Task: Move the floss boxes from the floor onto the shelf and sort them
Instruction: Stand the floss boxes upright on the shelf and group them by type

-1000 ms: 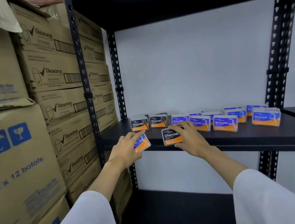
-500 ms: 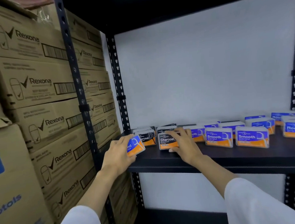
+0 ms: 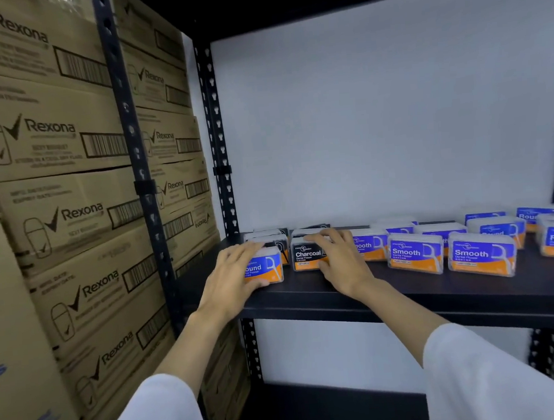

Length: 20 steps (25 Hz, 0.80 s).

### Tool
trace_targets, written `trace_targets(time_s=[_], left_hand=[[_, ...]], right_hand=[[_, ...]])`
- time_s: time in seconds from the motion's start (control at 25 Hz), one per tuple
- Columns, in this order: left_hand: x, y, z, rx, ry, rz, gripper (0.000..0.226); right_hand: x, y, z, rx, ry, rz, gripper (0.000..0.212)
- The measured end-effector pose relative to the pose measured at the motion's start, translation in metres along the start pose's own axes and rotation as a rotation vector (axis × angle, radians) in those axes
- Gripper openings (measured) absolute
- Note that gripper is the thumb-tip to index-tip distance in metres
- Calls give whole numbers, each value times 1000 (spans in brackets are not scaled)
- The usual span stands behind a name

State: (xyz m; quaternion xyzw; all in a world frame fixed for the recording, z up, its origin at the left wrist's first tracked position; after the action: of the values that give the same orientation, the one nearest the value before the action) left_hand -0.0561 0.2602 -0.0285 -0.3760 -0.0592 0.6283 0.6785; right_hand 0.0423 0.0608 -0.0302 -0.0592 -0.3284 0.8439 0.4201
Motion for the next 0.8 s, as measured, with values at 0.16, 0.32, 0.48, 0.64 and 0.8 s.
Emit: trace_targets(time_s=[0.16, 0.32, 0.48, 0.64, 0.8], left_hand=[[30, 17, 10, -89, 139, 143, 79], [56, 37, 4, 79, 22, 217, 66], [58, 44, -3, 110, -100, 180, 60], [52, 44, -3, 144, -98, 223, 62], [19, 44, -4, 37, -23, 191, 42]], right_hand=[[21, -1, 13, -141, -63, 91, 38], [59, -16, 9, 78, -211, 160, 43], [75, -22, -16, 311, -225, 136, 53], [69, -16, -13, 257, -356, 32, 47], [44, -1, 20, 188, -356, 8, 48]])
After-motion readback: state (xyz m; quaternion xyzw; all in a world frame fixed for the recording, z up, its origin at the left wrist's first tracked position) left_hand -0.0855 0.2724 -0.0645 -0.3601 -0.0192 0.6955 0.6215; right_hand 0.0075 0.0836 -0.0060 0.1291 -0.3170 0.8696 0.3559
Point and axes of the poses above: each hand's wrist, its own y-axis away from the middle knuckle, its own z-axis out of the back of the hand, x = y × z, the point moved 4 cm from there along -y, towards the middle knuckle, and after that the axes turned 10 degrees about y, right-handed, at the moved point
